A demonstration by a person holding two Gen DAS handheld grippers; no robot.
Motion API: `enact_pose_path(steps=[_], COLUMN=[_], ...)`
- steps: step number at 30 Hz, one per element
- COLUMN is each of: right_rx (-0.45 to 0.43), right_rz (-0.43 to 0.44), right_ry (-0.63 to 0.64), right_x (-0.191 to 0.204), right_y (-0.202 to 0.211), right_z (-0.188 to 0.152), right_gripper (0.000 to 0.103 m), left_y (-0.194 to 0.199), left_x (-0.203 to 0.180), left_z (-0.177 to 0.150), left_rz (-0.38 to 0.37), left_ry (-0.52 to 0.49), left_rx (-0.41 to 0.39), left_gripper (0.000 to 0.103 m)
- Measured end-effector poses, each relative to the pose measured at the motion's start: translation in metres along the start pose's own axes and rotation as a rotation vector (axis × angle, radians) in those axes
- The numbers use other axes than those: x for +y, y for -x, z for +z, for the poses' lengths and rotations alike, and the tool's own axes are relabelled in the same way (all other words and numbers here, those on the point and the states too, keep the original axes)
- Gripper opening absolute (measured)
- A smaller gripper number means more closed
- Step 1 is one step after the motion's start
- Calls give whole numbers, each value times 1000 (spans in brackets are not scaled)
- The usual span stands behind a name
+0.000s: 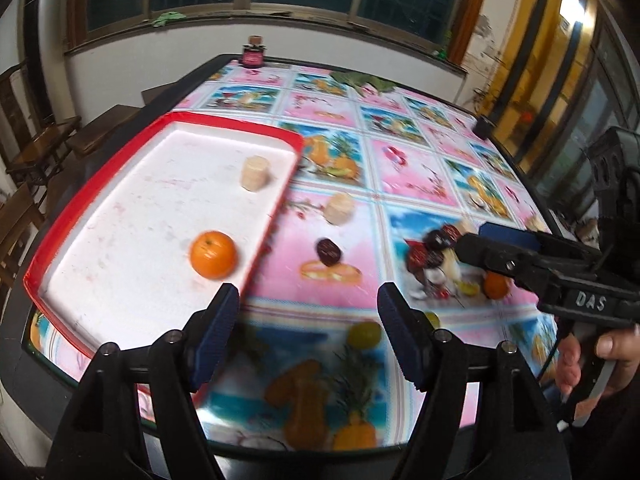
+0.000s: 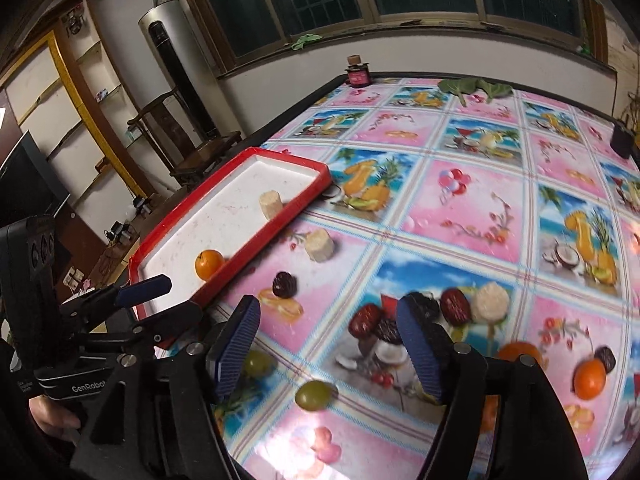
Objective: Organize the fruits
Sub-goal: 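Grasp a green grape with the left tool while the right tool grasps an orange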
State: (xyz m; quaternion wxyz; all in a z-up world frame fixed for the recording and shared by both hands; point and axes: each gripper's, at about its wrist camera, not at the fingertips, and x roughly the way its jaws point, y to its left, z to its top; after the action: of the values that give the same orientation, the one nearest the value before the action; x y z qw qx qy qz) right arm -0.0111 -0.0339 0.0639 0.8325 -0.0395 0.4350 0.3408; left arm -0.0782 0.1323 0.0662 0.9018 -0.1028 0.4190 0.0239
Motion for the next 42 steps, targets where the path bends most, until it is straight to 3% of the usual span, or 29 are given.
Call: enact_pose_path(steps=[18, 34, 42], right_rx=[30, 42, 48], right_rz=[-46, -65, -128], right_ry=[-44, -46, -73], right_x=[-22, -31, -56], right_y=[18, 22, 31], right_z=[-34, -43, -47], right_gripper=[73, 73, 72], left_y=[-3, -25, -34], left_x=[-38, -48, -47], left_z=[-24, -30, -30], left_rz=[-43, -56, -52], left_ry=[-121, -161, -153], left_rx=[46, 99, 115], left_gripper=[71, 71, 69])
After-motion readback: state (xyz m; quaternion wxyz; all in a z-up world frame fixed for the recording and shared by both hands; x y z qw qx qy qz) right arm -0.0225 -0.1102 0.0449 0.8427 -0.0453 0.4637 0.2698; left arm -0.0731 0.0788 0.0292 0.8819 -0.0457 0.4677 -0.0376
